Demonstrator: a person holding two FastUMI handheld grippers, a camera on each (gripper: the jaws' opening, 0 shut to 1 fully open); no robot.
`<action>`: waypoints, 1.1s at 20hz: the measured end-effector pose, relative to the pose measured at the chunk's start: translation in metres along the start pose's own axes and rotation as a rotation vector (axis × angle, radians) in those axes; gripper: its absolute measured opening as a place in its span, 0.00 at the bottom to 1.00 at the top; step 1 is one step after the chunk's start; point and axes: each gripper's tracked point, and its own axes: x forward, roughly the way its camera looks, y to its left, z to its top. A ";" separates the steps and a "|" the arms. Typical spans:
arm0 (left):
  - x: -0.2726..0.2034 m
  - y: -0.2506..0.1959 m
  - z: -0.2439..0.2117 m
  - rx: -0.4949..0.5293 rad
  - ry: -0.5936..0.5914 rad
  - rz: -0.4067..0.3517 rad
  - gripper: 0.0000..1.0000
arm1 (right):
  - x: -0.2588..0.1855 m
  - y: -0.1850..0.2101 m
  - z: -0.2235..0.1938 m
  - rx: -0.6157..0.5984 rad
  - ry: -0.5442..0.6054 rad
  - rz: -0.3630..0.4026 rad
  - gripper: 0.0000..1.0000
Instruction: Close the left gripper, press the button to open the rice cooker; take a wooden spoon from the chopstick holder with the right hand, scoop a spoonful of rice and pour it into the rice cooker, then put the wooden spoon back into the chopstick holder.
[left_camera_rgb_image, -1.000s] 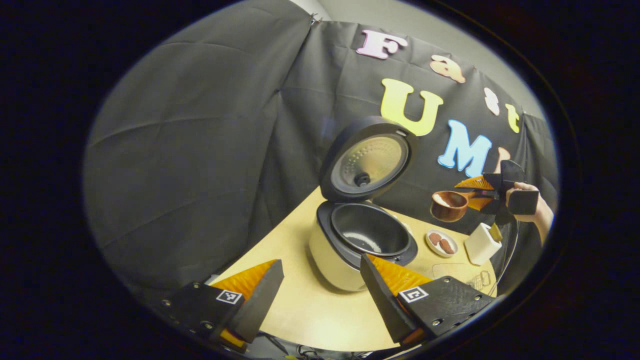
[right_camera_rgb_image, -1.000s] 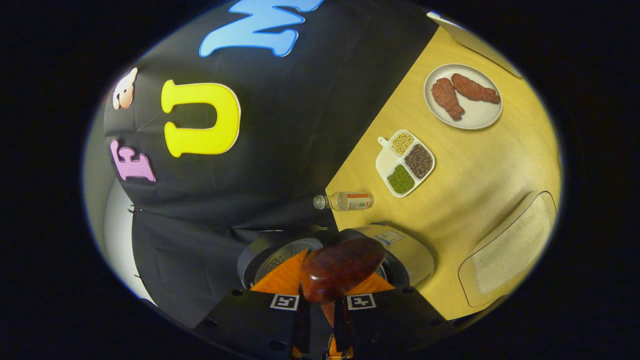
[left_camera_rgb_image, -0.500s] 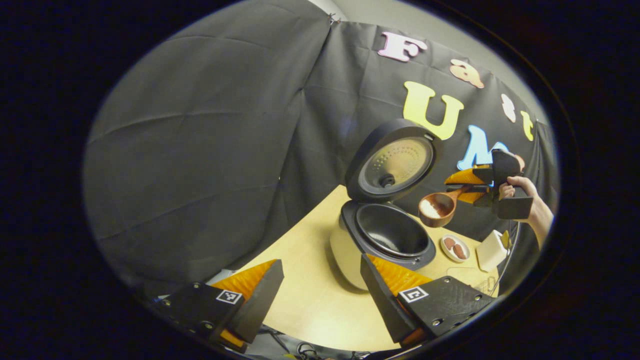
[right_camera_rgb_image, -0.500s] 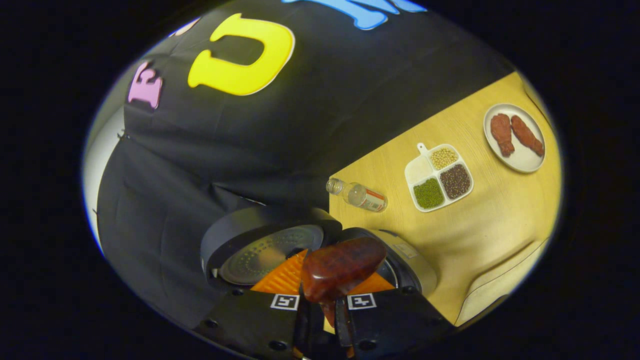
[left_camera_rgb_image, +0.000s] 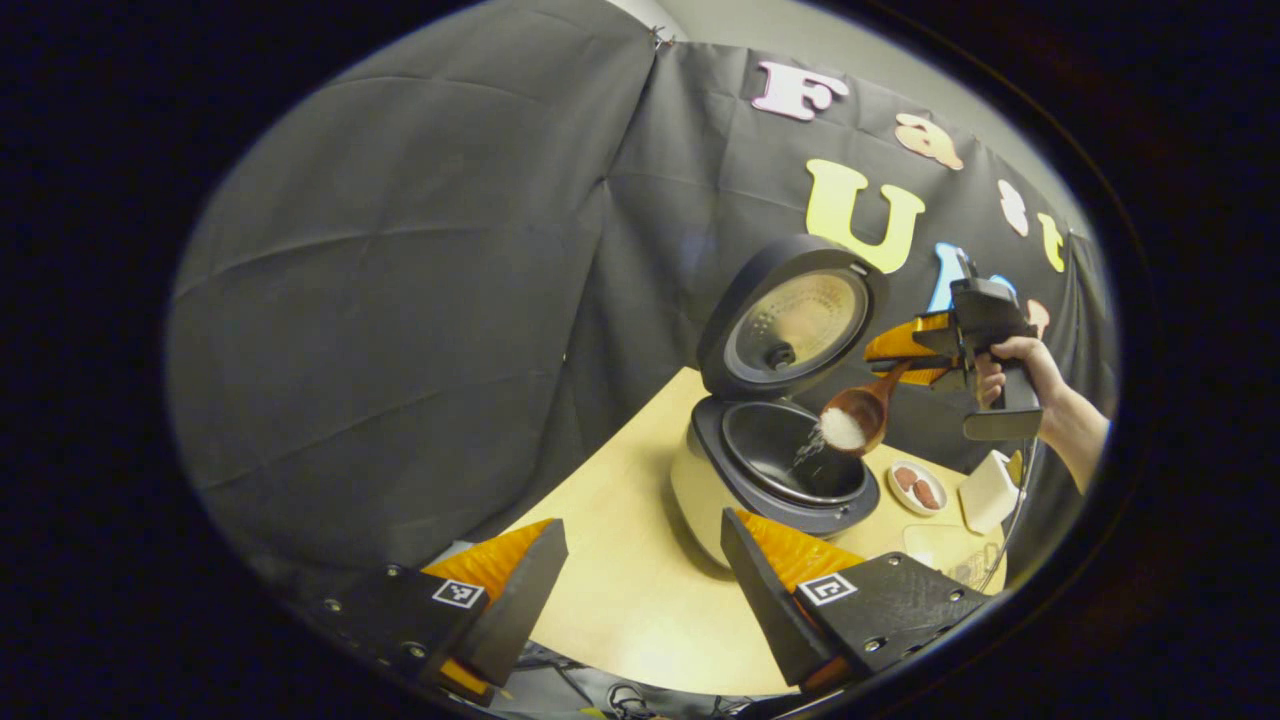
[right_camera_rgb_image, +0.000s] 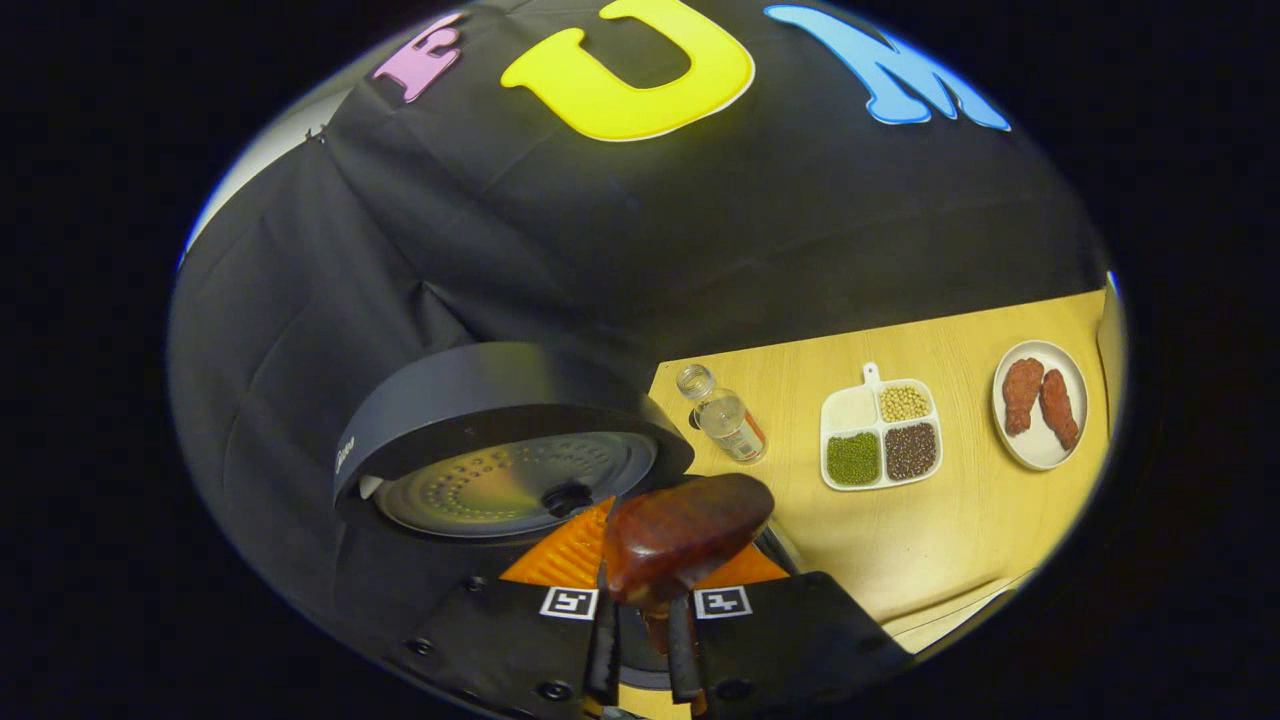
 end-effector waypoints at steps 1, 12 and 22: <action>-0.001 0.002 -0.002 0.002 0.003 0.003 0.98 | 0.002 0.002 0.001 -0.022 -0.012 -0.003 0.21; -0.004 0.007 -0.011 0.027 0.013 0.024 0.98 | 0.014 0.021 0.008 -0.199 -0.058 -0.011 0.21; -0.005 0.009 -0.010 0.049 0.010 0.024 0.98 | 0.013 0.045 0.018 -0.388 -0.127 -0.027 0.17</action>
